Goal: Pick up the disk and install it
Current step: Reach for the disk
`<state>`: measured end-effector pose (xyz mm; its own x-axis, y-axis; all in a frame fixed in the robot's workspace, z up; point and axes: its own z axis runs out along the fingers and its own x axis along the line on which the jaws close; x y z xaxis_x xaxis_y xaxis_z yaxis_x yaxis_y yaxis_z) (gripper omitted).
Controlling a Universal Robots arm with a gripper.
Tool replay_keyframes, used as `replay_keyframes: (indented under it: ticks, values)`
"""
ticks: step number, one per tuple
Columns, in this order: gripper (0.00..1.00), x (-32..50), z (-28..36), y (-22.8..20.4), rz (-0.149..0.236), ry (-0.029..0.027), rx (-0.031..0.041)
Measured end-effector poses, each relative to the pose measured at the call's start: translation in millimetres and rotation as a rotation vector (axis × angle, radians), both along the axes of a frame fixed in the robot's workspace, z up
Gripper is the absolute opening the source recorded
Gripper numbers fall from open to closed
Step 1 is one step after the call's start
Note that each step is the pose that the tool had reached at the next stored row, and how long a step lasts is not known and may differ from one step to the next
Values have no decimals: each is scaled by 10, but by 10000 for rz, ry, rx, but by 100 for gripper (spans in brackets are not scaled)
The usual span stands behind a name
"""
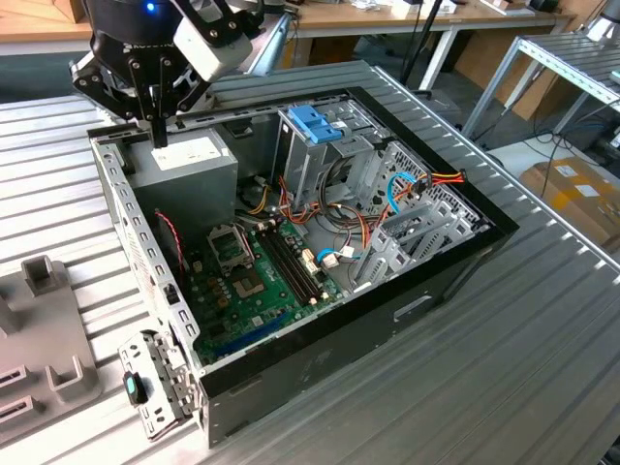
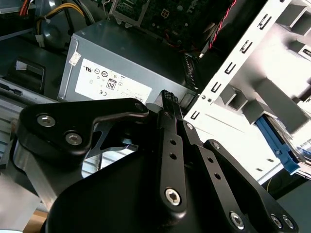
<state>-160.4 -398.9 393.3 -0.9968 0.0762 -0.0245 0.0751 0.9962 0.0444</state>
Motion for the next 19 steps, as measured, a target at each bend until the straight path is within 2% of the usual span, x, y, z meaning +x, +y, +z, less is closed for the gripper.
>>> replay_keyframes:
  ticks: [3,7,13,19]
  values:
    - [11,-34,0,0,0,0,0]
    - [11,-123,0,0,0,1,-1]
    - [11,-294,0,0,-1,0,0]
    - [11,-348,0,0,1,1,-1]
